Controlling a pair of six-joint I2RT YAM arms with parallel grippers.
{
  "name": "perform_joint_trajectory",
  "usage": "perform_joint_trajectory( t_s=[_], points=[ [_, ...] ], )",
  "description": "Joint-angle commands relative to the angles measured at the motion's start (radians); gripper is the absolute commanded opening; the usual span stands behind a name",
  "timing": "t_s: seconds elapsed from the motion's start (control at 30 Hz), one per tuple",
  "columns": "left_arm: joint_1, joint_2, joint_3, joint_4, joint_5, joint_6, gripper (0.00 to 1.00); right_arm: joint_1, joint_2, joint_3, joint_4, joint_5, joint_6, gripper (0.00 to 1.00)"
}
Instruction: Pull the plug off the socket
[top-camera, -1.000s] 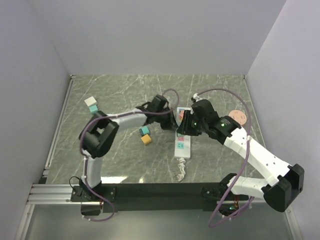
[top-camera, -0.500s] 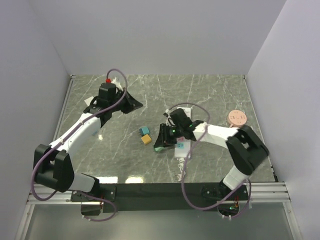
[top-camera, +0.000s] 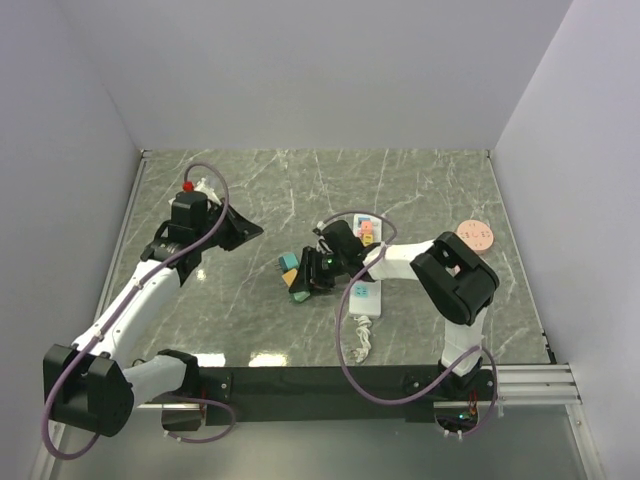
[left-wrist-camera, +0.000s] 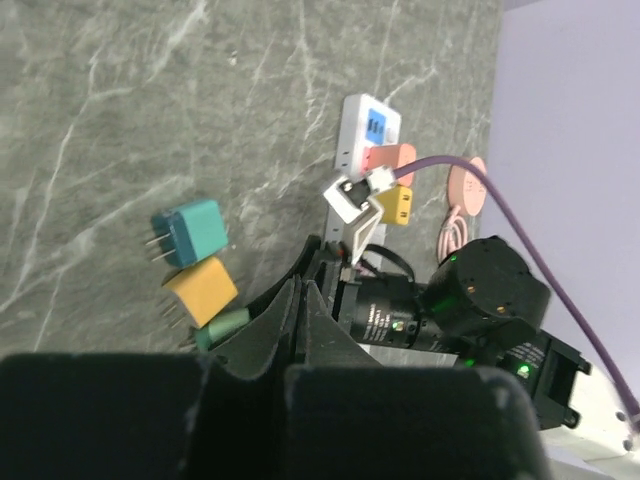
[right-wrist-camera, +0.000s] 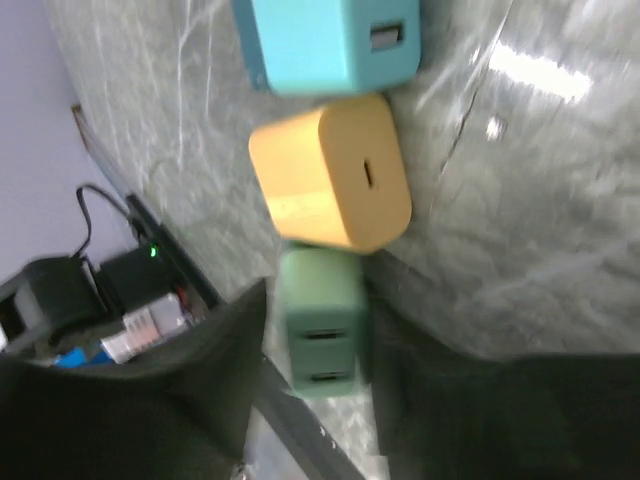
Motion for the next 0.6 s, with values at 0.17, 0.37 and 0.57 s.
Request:
perform_joint_trajectory(
  t_s=[0.17,0.37,0.57],
  points=[
    [0.011,-0.03,-0.055,0.023,0.006,-0.001,0.0,0.021,-0.038,0.095,-0.134,0.26,0.026,0.71],
    [0.011,-0.024,-0.06,0.027,0.016,0.006,0.0,0.022,-0.104,0.232,-0.501,0.488,-0.057,0.77],
    [0.011,0.01,-0.065,0.07,0.057,-0.001,0.0,0.015,-0.286,0.273,-0.691,0.713,-0.104,0.77]
  ],
)
